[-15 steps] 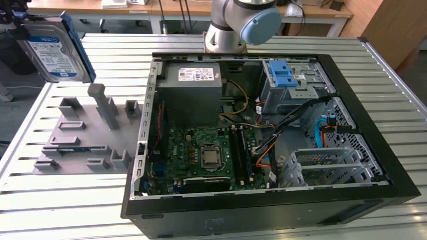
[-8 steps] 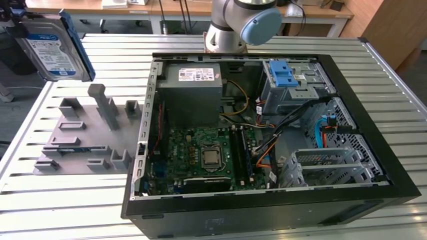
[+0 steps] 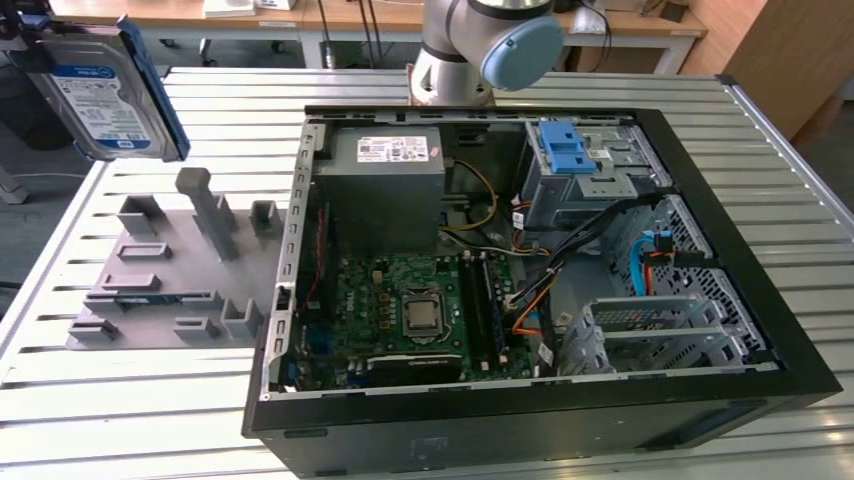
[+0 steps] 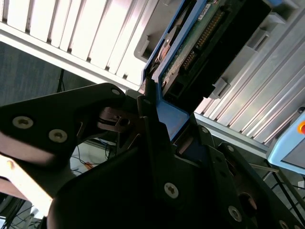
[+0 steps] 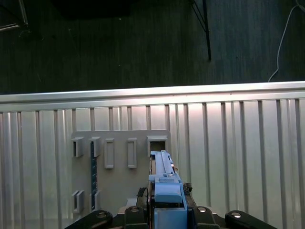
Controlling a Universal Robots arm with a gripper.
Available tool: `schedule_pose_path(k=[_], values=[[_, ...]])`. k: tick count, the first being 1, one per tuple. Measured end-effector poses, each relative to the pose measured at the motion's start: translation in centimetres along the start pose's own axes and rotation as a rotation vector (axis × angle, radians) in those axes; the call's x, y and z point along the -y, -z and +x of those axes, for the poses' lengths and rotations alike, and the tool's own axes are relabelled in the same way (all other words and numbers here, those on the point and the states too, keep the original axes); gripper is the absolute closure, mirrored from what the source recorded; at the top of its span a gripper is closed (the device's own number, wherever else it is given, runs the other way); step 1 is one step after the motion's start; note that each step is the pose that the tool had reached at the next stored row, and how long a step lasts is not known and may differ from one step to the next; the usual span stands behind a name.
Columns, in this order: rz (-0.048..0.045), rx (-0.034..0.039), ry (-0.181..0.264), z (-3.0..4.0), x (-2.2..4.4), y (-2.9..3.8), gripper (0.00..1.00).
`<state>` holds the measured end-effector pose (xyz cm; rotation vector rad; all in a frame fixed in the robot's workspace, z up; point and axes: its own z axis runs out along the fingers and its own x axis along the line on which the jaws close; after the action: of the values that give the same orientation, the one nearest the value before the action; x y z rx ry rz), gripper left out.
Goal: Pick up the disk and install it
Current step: 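Pick up the disk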
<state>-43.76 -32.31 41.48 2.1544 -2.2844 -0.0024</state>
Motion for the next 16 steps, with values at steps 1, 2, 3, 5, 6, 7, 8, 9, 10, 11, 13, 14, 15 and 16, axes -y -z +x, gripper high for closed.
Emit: schedule_pose_path(k=[1,2,3,5,6,7,8,9,10,11,13,14,15,16], values=[[0.0000,0.0000,0.000,0.00,0.00,0.05,0.64],[0.0000,0.0000,0.000,0.00,0.00,0.09,0.64],[0.0000,0.0000,0.000,0.00,0.00,0.13,0.64],[0.0000,0.0000,0.000,0.00,0.00,0.23,0.64],[0.0000,0.0000,0.000,0.00,0.00,0.29,0.64],[0.0000,0.0000,0.000,0.00,0.00,0.34,0.64],[0.0000,0.0000,0.000,0.00,0.00,0.39,0.64],[0.0000,0.0000,0.000,0.00,0.00,0.44,0.64],[0.0001,0.0000,0.000,0.00,0.00,0.49,0.64],[0.0000,0.0000,0.000,0.00,0.00,0.55,0.64],[0.0000,0.0000,0.000,0.00,0.00,0.67,0.64],[0.0000,0.0000,0.000,0.00,0.00,0.72,0.64],[0.0000,0.0000,0.000,0.00,0.00,0.79,0.64],[0.0000,0.0000,0.000,0.00,0.00,0.86,0.64]])
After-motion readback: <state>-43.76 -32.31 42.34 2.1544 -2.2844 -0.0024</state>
